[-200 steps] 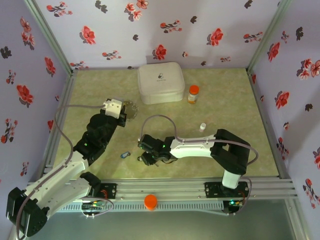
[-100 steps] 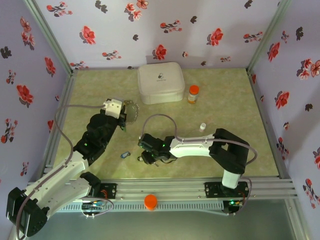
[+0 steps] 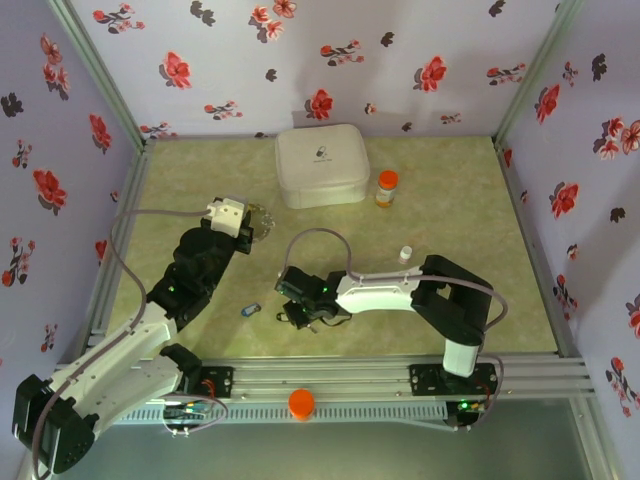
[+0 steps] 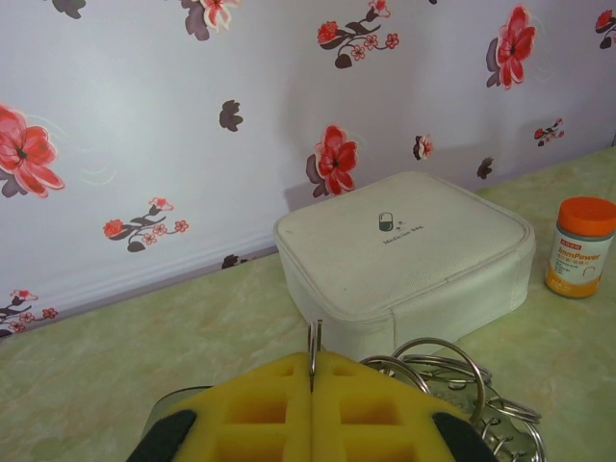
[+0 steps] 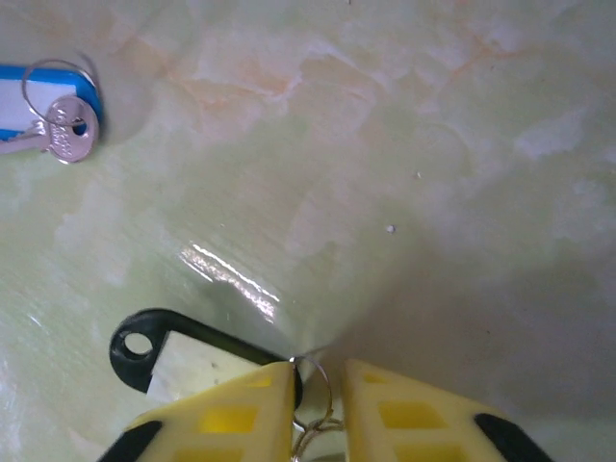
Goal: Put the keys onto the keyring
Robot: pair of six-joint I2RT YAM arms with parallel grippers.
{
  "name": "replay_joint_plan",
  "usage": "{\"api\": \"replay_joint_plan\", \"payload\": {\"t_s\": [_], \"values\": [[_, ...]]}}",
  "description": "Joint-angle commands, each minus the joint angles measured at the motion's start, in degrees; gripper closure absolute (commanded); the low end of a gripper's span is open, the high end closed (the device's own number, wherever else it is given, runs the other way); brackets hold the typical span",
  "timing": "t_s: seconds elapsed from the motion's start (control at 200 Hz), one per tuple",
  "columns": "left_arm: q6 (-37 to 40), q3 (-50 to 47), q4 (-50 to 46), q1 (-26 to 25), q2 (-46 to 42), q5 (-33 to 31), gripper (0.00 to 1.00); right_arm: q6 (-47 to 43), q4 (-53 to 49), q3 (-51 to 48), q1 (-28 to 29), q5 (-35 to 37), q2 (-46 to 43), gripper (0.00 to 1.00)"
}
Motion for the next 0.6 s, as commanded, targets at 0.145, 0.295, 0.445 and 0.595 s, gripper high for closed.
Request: {"api": "replay_joint_plan", "payload": {"t_s": [0.145,0.295,0.445,0.595], "values": [[1.42,1.79,0.53,0.37,-0.52,1.26,1.00,0.04,0.33,0.71,-0.40,-0.24,-1.86,0.99],[3.14,1.72,0.44,0.37,-0.63,2.62,1.00,-0.43,1.42,-2.19,-1.55,-0.29,-7.44,1.00],[6.25,1.10,0.44,0.37,-1.36,5.94,1.00,-3.76,2.06,-6.68,-3.75,0.65,-15.65,1.00],[10.12,0.74,-0.39,0.28,-2.08,13.83,1.00,-10.80,4.81,-12.79,-6.39,0.14,-26.05,1.00]]}}
